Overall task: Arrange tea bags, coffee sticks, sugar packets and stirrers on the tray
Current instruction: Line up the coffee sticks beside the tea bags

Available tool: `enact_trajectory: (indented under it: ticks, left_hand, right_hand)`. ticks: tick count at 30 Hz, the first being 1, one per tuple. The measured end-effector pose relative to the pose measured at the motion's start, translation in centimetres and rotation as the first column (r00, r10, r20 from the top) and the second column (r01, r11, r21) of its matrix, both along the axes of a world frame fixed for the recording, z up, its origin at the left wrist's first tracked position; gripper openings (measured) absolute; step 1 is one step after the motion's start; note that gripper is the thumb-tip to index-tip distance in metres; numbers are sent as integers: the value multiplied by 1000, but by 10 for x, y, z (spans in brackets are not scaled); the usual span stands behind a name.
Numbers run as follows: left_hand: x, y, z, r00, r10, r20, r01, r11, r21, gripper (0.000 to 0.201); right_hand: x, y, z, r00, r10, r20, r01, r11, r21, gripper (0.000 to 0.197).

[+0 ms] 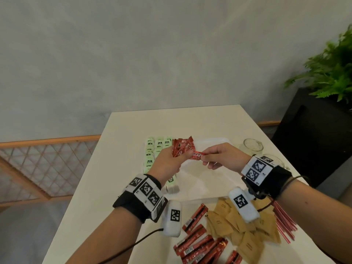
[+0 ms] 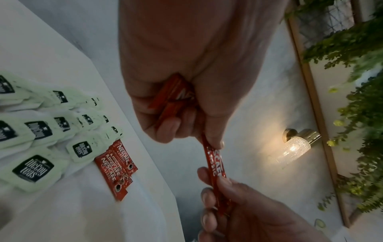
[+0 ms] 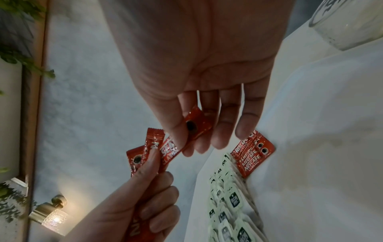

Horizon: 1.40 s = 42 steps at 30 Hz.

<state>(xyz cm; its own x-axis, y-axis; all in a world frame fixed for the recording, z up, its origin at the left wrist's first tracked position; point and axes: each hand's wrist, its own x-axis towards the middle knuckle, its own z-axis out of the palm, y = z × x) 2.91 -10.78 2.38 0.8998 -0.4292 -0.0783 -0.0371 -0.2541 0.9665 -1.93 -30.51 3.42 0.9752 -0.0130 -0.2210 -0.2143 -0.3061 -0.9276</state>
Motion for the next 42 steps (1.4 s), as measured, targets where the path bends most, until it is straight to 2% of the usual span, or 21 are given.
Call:
enact_trajectory:
  ticks: [4, 10, 16, 21, 23, 26, 28, 31, 34, 36, 38, 42]
  left_hand:
    - [4, -6, -10, 1000, 27, 3, -27, 999, -25, 17]
    - [7, -13, -15, 997, -2, -76, -5, 996, -87, 13]
    - [21, -5, -15, 982, 60, -176, -90, 982, -168, 25]
    - [32, 0, -13, 987, 68, -148, -78, 995, -63, 28]
    - [38, 5, -11, 983, 109, -147, -115, 993, -29, 26]
    - [44, 10, -10, 967, 172, -185, -185, 981, -52, 20]
    - [45, 13, -10, 961, 188, -201, -203, 977, -60, 18]
    - [47, 17, -13, 961, 177, -212, -192, 980, -53, 17]
    - [49, 18, -18, 964, 152, -218, -165, 985, -43, 19]
    - [51, 18, -20, 966, 138, -218, -152, 987, -47, 21]
    - [54, 17, -22, 967, 131, -217, -144, 989, -46, 22]
    - [61, 16, -24, 966, 128, -224, -143, 988, -51, 23]
  right_hand:
    - [6, 4, -3, 999, 32, 25, -32, 999, -10, 15]
    - [16, 11, -14, 997, 23, 74, -23, 1000, -2, 12]
    - [26, -5, -22, 986, -151, 75, 144, 986, 82, 10]
    - [35, -10, -29, 983, -175, 51, 163, 969, 184, 9]
    - [40, -14, -38, 981, -194, 10, 192, 974, 124, 13]
    - [46, -18, -61, 970, -218, -104, 206, 972, -112, 14]
    - [49, -16, -79, 947, -252, -200, 212, 956, -205, 16]
    - [56, -9, -97, 906, -310, -290, 252, 942, -221, 18]
    - [69, -5, -104, 883, -384, -270, 331, 917, -223, 16]
    - [78, -3, -105, 866, -425, -263, 367, 898, -243, 22]
    - [86, -2, -104, 859, -438, -266, 379, 892, -246, 31]
    - [101, -1, -102, 857, -435, -274, 369, 892, -261, 33]
